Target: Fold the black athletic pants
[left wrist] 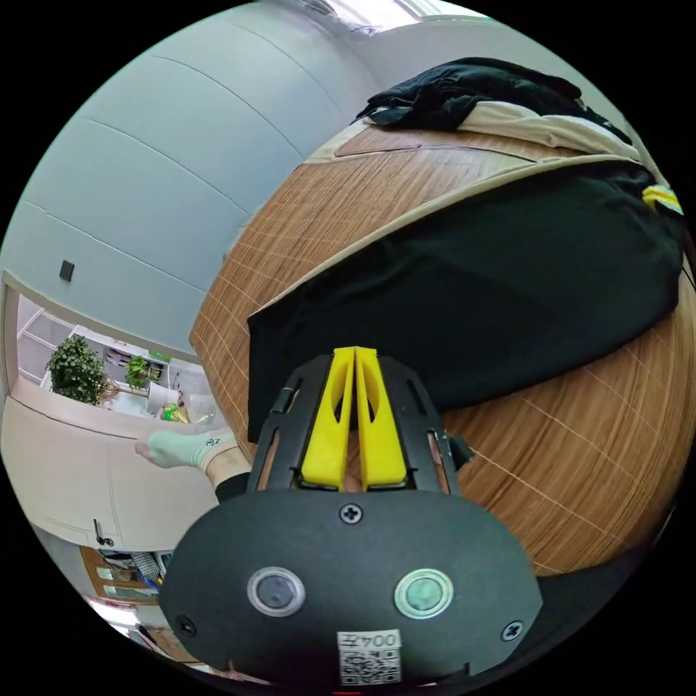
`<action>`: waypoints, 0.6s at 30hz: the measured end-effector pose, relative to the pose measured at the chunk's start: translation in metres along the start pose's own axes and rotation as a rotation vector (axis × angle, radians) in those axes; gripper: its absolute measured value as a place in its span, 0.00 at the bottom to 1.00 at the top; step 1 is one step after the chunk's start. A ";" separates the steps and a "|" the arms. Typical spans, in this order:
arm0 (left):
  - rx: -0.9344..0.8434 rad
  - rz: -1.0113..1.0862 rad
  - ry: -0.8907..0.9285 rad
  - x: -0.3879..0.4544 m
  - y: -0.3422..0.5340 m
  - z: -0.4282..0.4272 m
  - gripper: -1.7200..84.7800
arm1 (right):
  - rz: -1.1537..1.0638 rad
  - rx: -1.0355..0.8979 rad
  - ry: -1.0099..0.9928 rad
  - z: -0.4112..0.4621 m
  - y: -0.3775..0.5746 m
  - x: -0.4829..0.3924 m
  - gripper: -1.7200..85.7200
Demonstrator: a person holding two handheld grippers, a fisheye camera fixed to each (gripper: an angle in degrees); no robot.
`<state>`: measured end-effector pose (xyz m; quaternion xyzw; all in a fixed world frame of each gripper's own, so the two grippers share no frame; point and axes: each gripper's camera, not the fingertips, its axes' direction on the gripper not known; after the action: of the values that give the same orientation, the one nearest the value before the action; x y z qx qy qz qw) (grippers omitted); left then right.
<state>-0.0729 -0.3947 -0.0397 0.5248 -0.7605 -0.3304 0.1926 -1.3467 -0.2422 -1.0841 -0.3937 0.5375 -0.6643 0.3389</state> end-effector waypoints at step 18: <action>0.322 0.464 0.189 0.160 0.037 -0.059 0.03 | -0.605 -0.260 -0.113 0.081 -0.140 -0.043 0.14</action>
<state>-0.1196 -0.5516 0.0192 0.3889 -0.8816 -0.1022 0.2470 -1.2591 -0.2137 -0.9448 -0.6116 0.4570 -0.6376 0.1025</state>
